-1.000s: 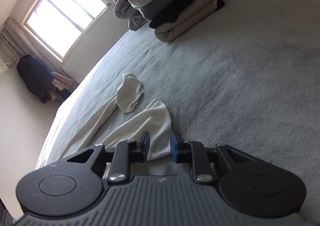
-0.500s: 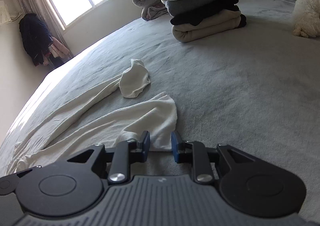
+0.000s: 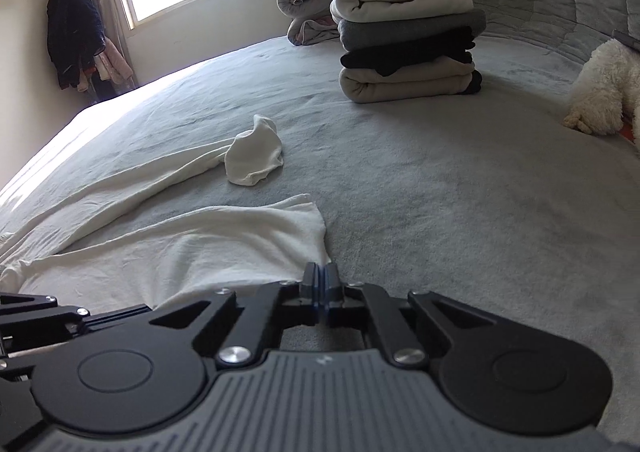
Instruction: Fold clothes
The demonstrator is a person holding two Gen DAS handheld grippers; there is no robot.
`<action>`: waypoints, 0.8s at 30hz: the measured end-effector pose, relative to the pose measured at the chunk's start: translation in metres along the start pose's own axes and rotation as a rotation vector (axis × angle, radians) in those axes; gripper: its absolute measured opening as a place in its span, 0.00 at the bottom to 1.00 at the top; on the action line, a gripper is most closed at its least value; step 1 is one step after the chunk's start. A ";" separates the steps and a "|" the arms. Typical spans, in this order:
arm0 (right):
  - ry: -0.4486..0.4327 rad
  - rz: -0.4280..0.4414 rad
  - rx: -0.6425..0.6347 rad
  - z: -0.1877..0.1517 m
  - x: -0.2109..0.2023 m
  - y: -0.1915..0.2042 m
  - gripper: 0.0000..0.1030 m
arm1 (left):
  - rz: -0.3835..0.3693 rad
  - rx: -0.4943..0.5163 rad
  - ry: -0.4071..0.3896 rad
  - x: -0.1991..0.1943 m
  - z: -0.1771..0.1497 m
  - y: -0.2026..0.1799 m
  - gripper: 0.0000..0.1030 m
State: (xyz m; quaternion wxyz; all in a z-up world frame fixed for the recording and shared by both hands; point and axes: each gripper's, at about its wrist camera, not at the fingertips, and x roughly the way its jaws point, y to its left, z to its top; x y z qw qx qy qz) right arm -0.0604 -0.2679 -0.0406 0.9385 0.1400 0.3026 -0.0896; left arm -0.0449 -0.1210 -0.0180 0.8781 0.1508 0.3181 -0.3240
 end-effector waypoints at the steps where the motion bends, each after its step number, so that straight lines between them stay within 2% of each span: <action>1: -0.001 -0.004 -0.005 -0.001 -0.005 -0.003 0.01 | -0.015 -0.001 0.005 -0.003 0.000 -0.002 0.02; 6: 0.003 -0.023 -0.035 -0.011 -0.034 -0.021 0.01 | -0.102 0.024 0.049 -0.017 -0.009 -0.019 0.02; 9: 0.027 -0.029 -0.036 -0.020 -0.047 -0.032 0.01 | -0.141 0.088 0.085 -0.025 -0.020 -0.036 0.02; 13: 0.059 -0.013 -0.008 -0.027 -0.050 -0.042 0.01 | -0.123 0.198 0.108 -0.025 -0.029 -0.053 0.02; 15: 0.073 -0.005 0.005 -0.030 -0.051 -0.047 0.01 | -0.124 0.216 0.116 -0.023 -0.026 -0.055 0.03; 17: 0.056 0.004 0.021 -0.029 -0.053 -0.050 0.03 | -0.159 0.212 0.127 -0.021 -0.018 -0.053 0.04; 18: 0.045 0.007 0.033 -0.029 -0.055 -0.052 0.04 | -0.175 0.200 0.124 -0.020 -0.014 -0.051 0.06; 20: 0.035 0.016 0.049 -0.028 -0.057 -0.056 0.16 | -0.199 0.163 0.110 -0.017 -0.004 -0.047 0.14; 21: 0.034 0.021 0.053 -0.028 -0.058 -0.057 0.16 | -0.208 0.144 0.107 -0.014 0.001 -0.044 0.19; 22: 0.033 0.026 0.058 -0.028 -0.059 -0.059 0.16 | -0.216 0.125 0.105 -0.011 0.006 -0.042 0.29; 24: 0.031 0.037 0.067 -0.028 -0.060 -0.061 0.16 | -0.222 0.101 0.099 -0.001 0.018 -0.041 0.31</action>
